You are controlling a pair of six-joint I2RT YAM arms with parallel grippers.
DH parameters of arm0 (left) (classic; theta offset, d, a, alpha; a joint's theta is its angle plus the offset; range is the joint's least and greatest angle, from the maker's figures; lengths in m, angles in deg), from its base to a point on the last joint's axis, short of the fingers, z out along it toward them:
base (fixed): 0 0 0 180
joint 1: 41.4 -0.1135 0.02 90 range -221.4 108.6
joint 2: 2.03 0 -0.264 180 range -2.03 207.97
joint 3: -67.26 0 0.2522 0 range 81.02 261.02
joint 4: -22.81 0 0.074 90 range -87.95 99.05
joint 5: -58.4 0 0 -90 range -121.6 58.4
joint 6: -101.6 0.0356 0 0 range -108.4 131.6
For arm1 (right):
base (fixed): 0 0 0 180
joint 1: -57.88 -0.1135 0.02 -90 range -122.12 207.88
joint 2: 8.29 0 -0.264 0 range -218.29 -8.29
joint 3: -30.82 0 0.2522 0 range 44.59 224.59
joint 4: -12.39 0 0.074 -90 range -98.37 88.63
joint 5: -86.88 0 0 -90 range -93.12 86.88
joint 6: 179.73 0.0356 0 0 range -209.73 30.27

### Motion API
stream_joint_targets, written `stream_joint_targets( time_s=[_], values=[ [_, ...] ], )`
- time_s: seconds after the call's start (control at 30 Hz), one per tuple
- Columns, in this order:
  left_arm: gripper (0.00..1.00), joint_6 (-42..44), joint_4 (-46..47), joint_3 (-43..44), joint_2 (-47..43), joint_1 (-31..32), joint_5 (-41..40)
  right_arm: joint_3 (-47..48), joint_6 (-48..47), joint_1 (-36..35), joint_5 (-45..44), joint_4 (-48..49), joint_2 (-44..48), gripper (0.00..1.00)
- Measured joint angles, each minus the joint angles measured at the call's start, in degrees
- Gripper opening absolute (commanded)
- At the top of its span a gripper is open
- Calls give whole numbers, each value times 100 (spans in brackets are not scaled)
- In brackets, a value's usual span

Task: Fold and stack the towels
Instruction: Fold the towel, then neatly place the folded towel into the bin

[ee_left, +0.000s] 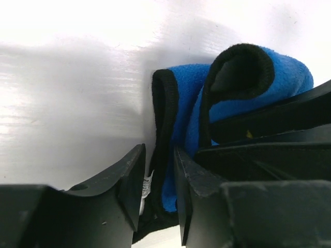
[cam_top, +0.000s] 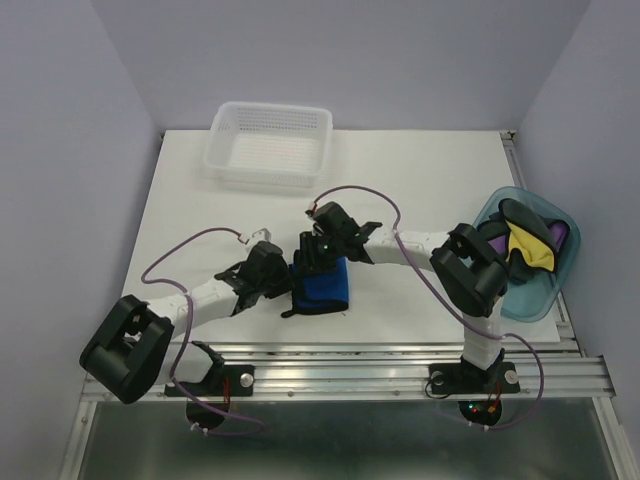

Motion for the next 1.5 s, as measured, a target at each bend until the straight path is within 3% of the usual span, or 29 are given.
stream_joint_targets(
  time_s=[0.03, 0.17, 0.23, 0.27, 0.3, 0.33, 0.47, 0.53, 0.7, 0.97, 1.07, 1.23, 1.5],
  values=[
    [48, -13, -85, 0, -68, 2, -26, 4, -15, 0, 9, -2, 13, 49],
    [56, -57, -313, 0, -341, 0, -90, 2, -92, 0, -66, -142, 229, 59],
    [62, -103, -448, -2, -549, 0, -131, -2, -133, -4, -188, -214, 588, 70],
    [71, -122, -529, -2, -691, 0, -153, -31, -153, -4, -256, -214, 831, 75],
    [76, -146, -627, -2, -846, 0, -186, -70, -168, -7, -358, -216, 1064, 81],
    [81, -153, -686, -4, -979, 2, -201, -131, -181, -9, -455, -195, 1340, 100],
    [94, -205, -887, -13, -1550, 0, -302, -595, -153, -26, -1032, -133, 2494, 100],
    [95, -175, -881, -13, -1650, 0, -302, -809, -136, -28, -1349, -153, 2861, 100],
    [95, 7, -826, 83, -1333, 0, -297, -1338, -83, -31, -2028, -258, 3427, 100],
    [88, 299, -660, 568, 149, 17, -271, -1738, -66, -28, -2605, -516, 3923, 100],
    [82, 365, -575, 649, 254, 92, -289, -1738, -68, -28, -2710, -562, 3941, 100],
    [81, 378, -584, 743, 457, 382, -549, -1740, -68, -31, -2804, -605, 3941, 100],
    [65, 214, -820, 1366, 1204, 673, -1244, -1768, -90, -31, -2833, -640, 4013, 100]
  ],
)
